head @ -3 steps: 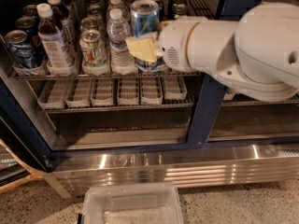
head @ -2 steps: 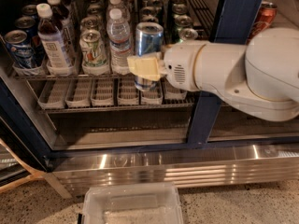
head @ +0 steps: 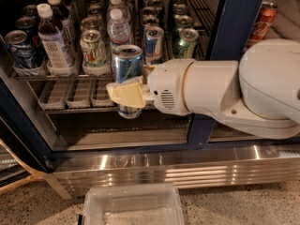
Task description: Pick redbull can from top shelf of fridge
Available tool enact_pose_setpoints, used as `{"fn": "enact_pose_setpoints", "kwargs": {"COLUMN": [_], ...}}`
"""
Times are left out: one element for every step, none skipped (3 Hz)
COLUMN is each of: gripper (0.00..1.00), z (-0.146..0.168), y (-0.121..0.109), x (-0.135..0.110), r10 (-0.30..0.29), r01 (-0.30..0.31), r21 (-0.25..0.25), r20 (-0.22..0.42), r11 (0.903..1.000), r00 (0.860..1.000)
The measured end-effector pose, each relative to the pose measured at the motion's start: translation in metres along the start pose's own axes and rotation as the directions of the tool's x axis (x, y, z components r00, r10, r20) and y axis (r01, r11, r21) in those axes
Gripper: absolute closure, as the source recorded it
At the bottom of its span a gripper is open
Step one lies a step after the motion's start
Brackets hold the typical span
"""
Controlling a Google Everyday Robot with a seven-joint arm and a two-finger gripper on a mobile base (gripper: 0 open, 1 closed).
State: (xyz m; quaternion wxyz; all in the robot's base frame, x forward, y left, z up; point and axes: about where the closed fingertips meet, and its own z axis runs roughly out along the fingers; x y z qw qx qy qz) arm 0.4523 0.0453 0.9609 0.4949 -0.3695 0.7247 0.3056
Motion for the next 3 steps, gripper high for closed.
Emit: {"fn": "enact_pose_setpoints", "kwargs": {"gripper": [1.0, 1.0, 1.0], "z": [0.006, 0.008, 0.008], "y": [0.032, 0.045, 0.045], "x": [0.004, 0.009, 0.009], "r10": [-0.113, -0.177, -0.177], "r01": [0.112, 0.175, 0.175], "r21": [-0.012, -0.027, -0.027], "r20": [-0.08, -0.115, -0.115], "r11": [0.9936, 0.9841, 0.9841], "r00": [0.99, 0.977, 0.977]}}
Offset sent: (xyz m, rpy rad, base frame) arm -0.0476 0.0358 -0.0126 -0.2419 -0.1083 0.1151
